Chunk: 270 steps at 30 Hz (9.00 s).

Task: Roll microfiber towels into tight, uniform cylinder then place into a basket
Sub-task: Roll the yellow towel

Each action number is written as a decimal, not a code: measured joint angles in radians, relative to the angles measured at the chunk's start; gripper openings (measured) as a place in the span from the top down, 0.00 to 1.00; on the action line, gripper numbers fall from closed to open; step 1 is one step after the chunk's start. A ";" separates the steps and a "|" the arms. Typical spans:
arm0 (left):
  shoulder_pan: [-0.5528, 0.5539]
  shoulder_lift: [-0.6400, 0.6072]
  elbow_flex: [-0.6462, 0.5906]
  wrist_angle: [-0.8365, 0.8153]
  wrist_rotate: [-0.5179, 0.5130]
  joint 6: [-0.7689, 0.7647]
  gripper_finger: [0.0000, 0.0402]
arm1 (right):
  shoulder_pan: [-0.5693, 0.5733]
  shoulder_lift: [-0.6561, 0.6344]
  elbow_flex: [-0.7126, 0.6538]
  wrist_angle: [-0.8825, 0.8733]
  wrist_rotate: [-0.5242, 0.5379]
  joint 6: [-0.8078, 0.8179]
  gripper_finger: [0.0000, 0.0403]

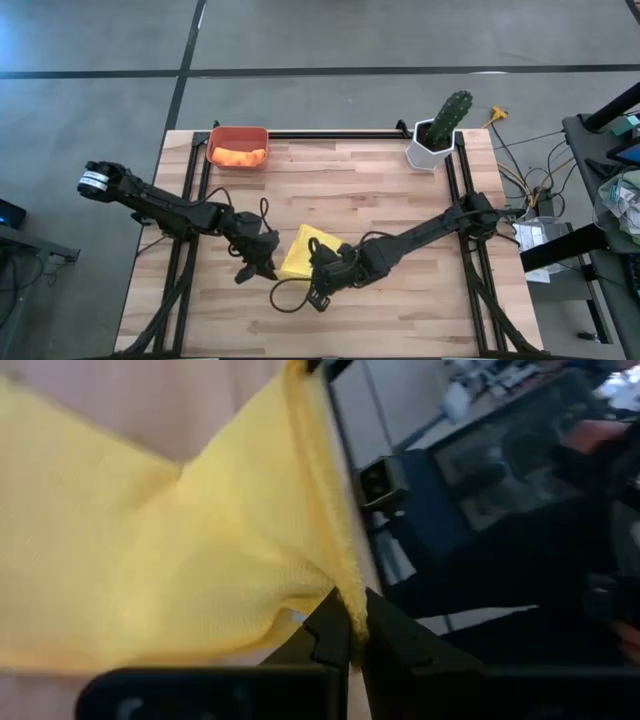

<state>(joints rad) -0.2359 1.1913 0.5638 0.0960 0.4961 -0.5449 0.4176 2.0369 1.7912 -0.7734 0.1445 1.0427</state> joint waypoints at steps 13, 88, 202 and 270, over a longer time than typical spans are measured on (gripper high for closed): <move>0.017 0.117 0.049 -0.051 0.025 0.083 1.00 | 0.016 -0.001 0.002 -0.142 0.072 0.049 0.98; 0.032 0.083 0.183 -0.189 0.073 0.084 1.00 | -0.307 0.075 -0.638 1.323 -0.515 -0.283 0.37; 0.012 0.144 0.117 -0.268 -0.136 0.132 1.00 | -0.227 -0.105 -0.410 0.536 -0.756 -0.649 0.98; 0.119 0.344 0.103 -0.201 -0.374 0.368 0.84 | -0.263 -0.061 -0.455 0.266 -0.200 -0.807 0.84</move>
<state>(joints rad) -0.1165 1.5356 0.6666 -0.1048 0.1218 -0.1772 0.1547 1.9758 1.3357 -0.5078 -0.0554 0.2353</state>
